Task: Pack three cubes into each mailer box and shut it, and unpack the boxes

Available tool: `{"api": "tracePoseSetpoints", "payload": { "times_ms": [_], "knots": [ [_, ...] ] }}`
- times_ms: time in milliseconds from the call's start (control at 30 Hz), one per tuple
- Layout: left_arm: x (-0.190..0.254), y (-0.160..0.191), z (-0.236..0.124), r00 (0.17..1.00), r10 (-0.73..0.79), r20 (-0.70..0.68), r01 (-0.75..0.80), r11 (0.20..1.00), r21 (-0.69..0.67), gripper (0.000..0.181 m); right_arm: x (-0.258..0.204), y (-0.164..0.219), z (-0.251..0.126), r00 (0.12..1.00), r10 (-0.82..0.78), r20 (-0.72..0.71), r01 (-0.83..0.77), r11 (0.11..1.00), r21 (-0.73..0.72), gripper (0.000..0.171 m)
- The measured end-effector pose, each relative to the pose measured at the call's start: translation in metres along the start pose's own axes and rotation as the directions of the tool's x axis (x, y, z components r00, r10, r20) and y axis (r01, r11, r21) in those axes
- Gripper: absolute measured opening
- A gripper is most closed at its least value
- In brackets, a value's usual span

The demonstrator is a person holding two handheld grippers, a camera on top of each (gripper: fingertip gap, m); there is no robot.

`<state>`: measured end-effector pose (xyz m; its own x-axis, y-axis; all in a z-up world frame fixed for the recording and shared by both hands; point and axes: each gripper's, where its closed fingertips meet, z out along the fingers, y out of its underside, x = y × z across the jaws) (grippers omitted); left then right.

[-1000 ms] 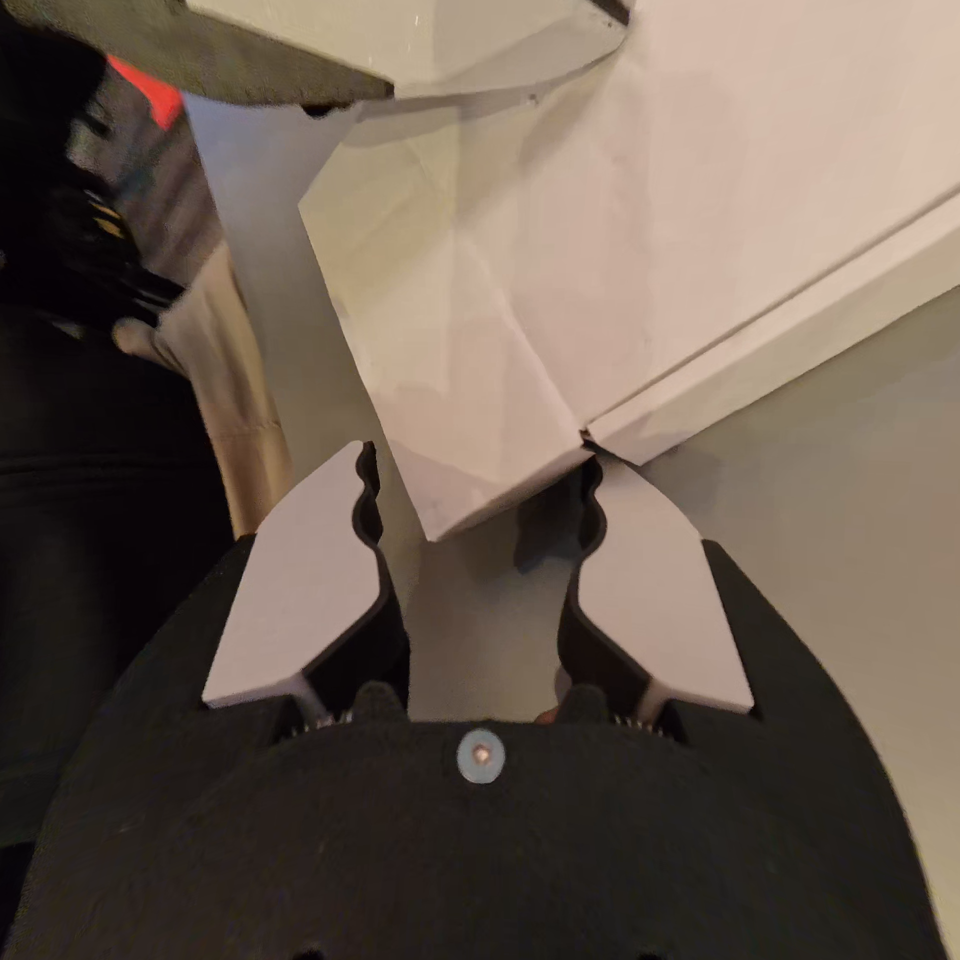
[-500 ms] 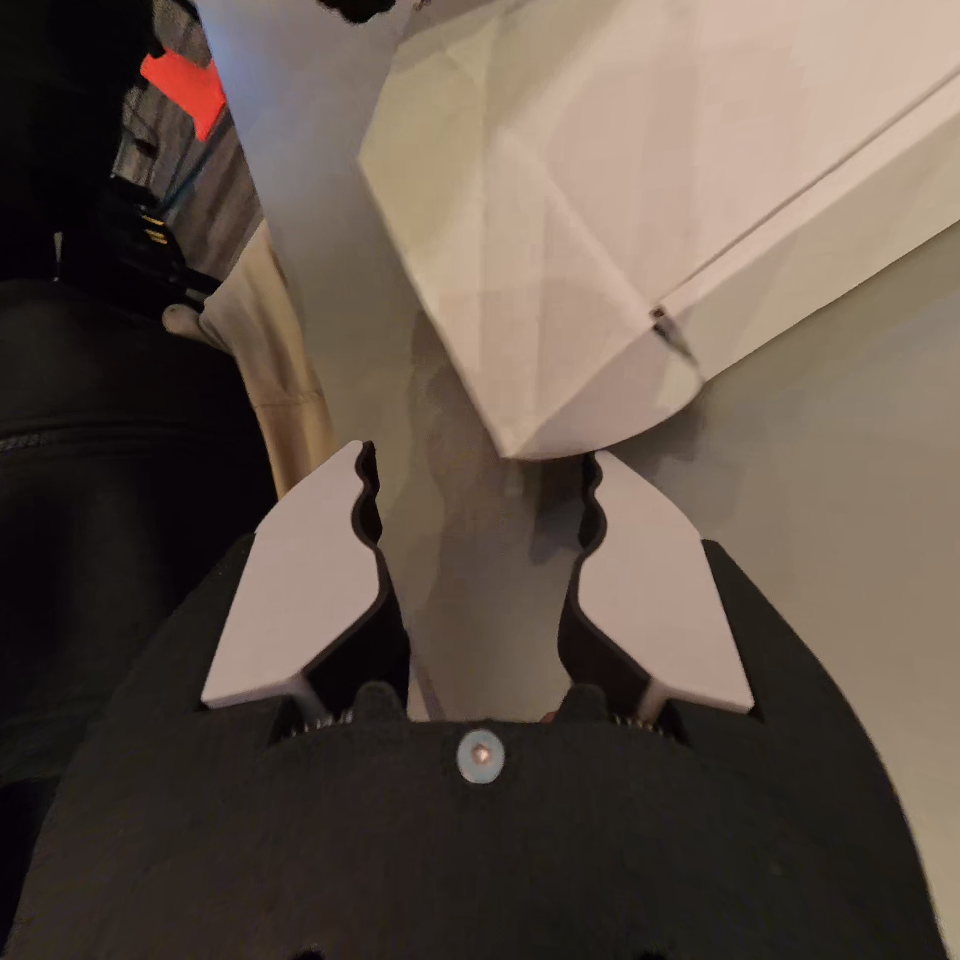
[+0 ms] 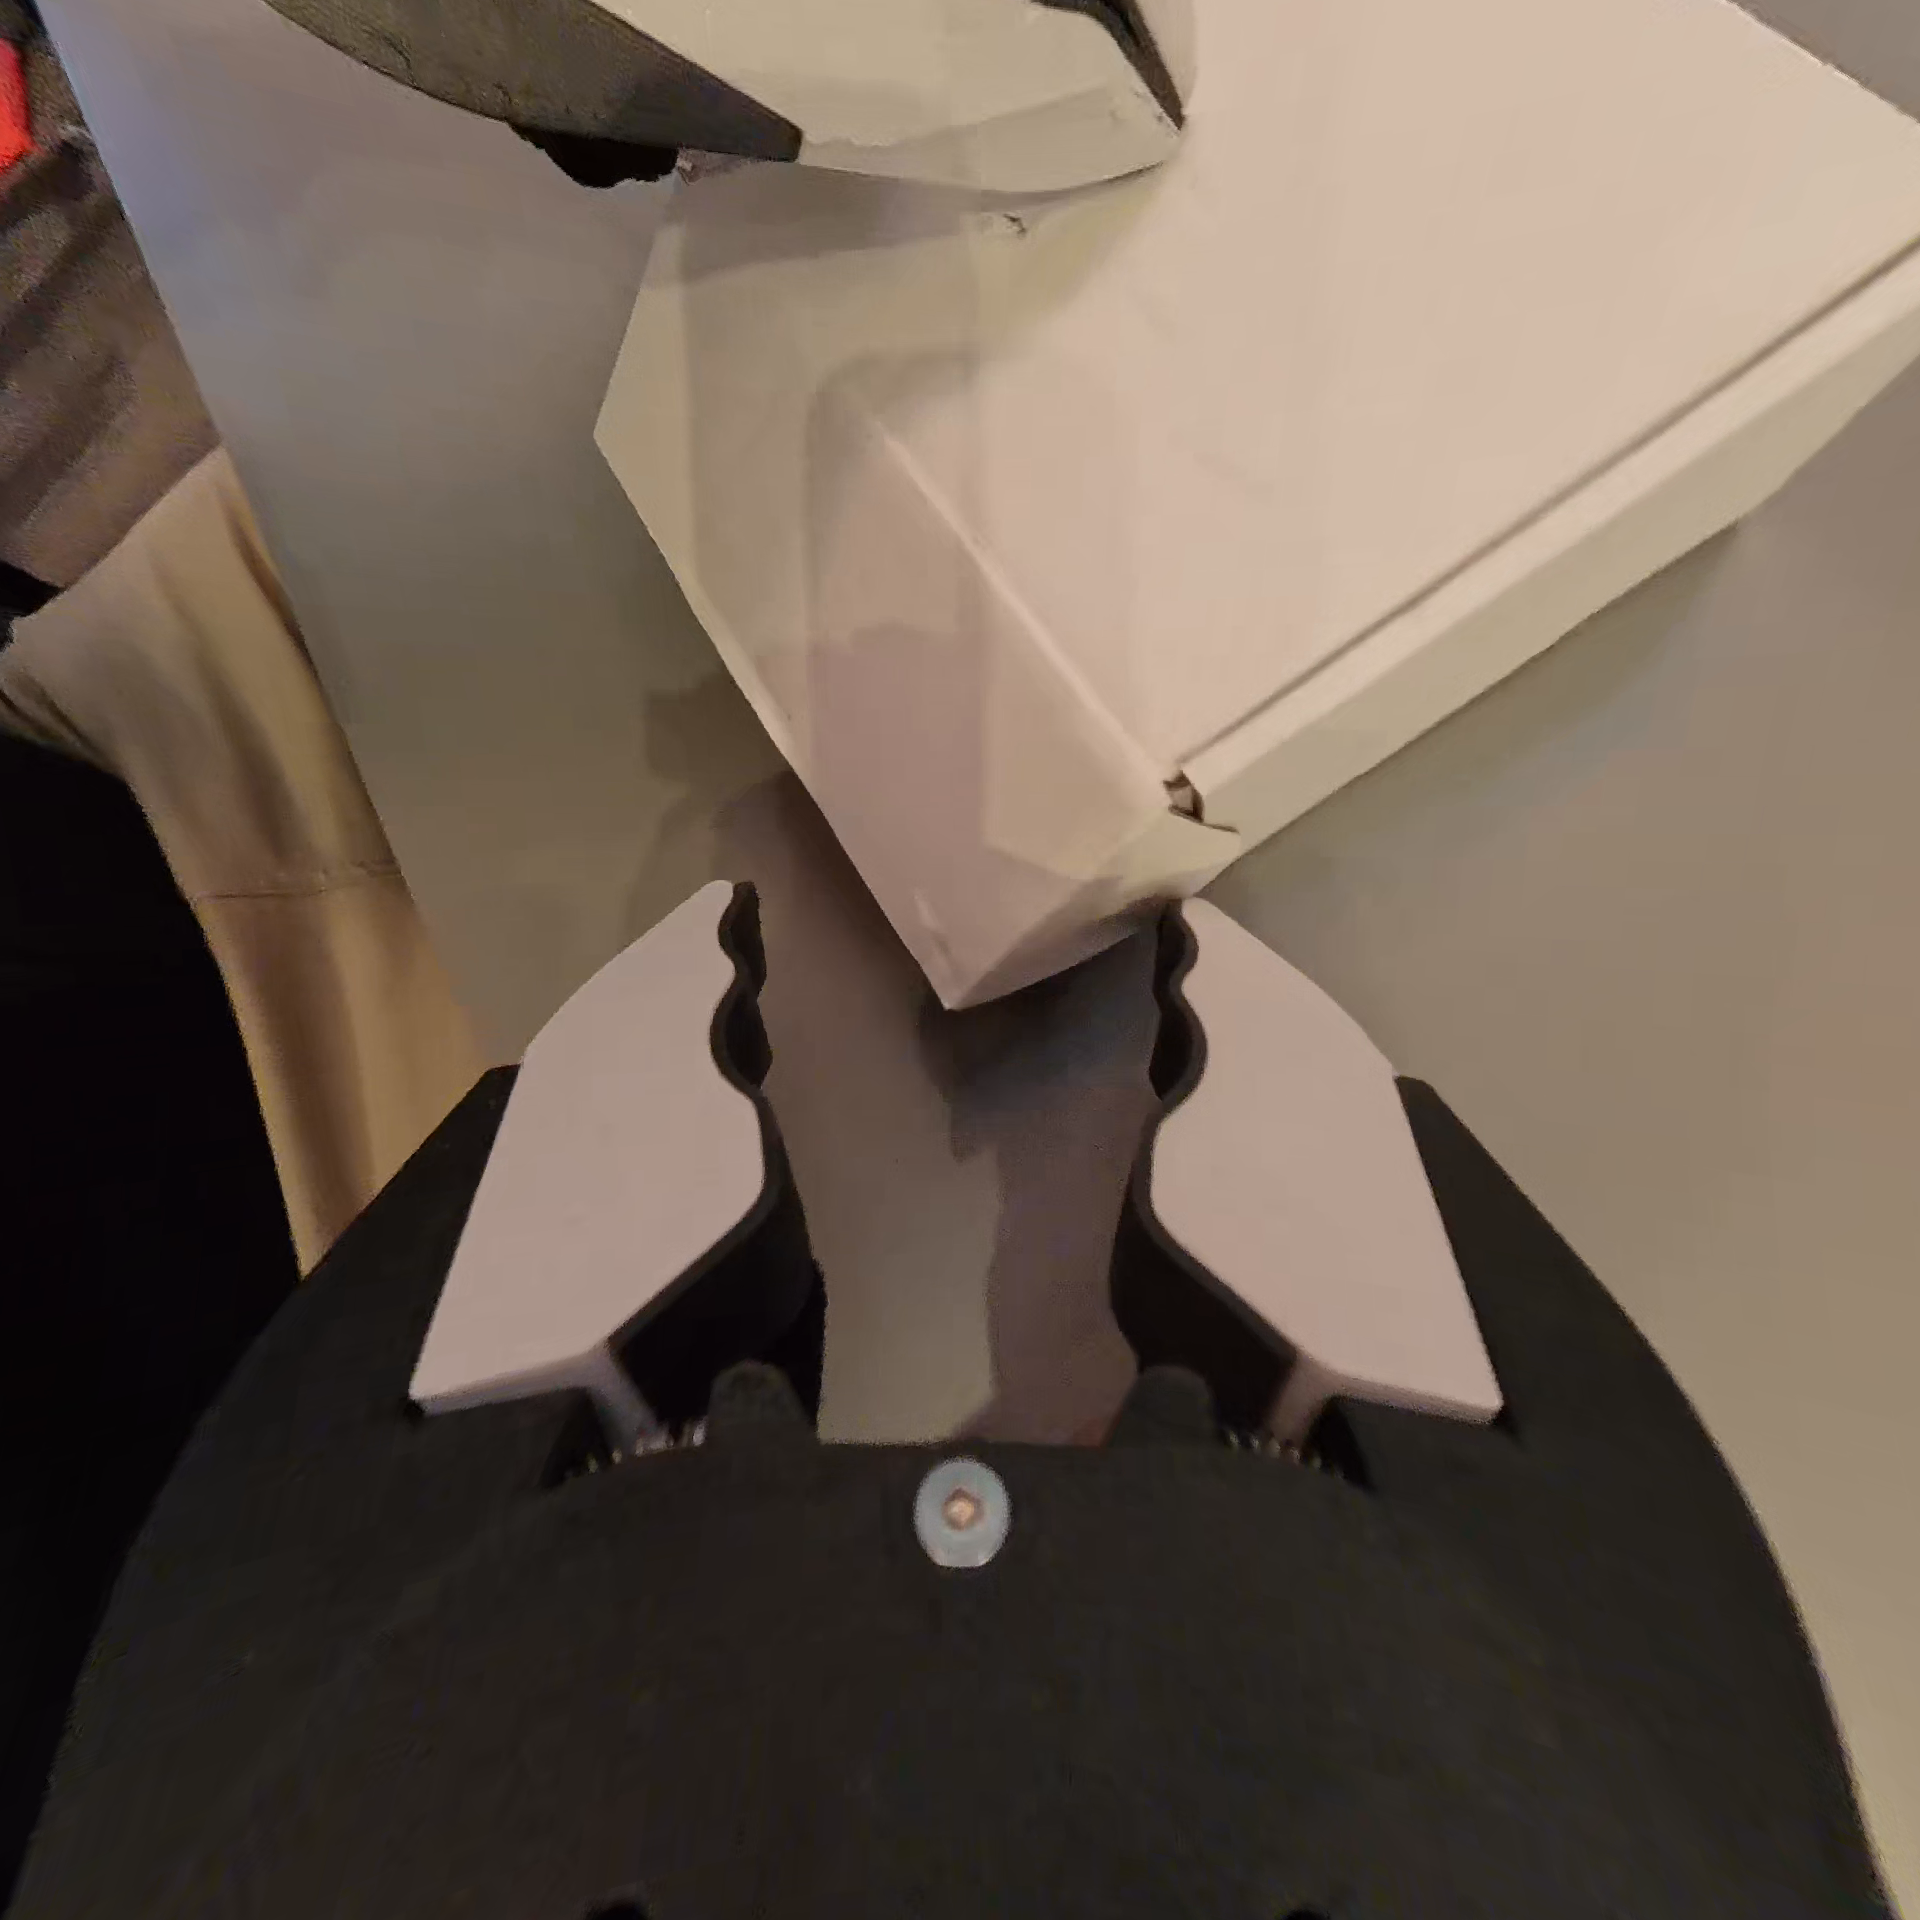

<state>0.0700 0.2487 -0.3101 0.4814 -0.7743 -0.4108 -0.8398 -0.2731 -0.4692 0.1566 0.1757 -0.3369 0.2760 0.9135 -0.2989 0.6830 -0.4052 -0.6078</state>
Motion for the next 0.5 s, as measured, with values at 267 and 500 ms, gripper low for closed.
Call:
{"api": "tracePoseSetpoints", "payload": {
  "times_ms": [267, 500],
  "knots": [
    [0.0, 0.0, 0.0, 1.0, 0.008, -0.001, -0.008, 1.0, -0.011, 0.0, -0.014, -0.003, -0.003, 0.996, 0.046, 0.077, -0.048, 0.998, 0.031, 0.057],
    [0.0, 0.0, 0.0, 1.0, 0.003, 0.004, -0.003, 1.0, -0.004, 0.0, -0.011, 0.001, -0.002, 1.0, 0.017, 0.011, -0.017, 1.0, -0.017, 0.066]
  ]
}}
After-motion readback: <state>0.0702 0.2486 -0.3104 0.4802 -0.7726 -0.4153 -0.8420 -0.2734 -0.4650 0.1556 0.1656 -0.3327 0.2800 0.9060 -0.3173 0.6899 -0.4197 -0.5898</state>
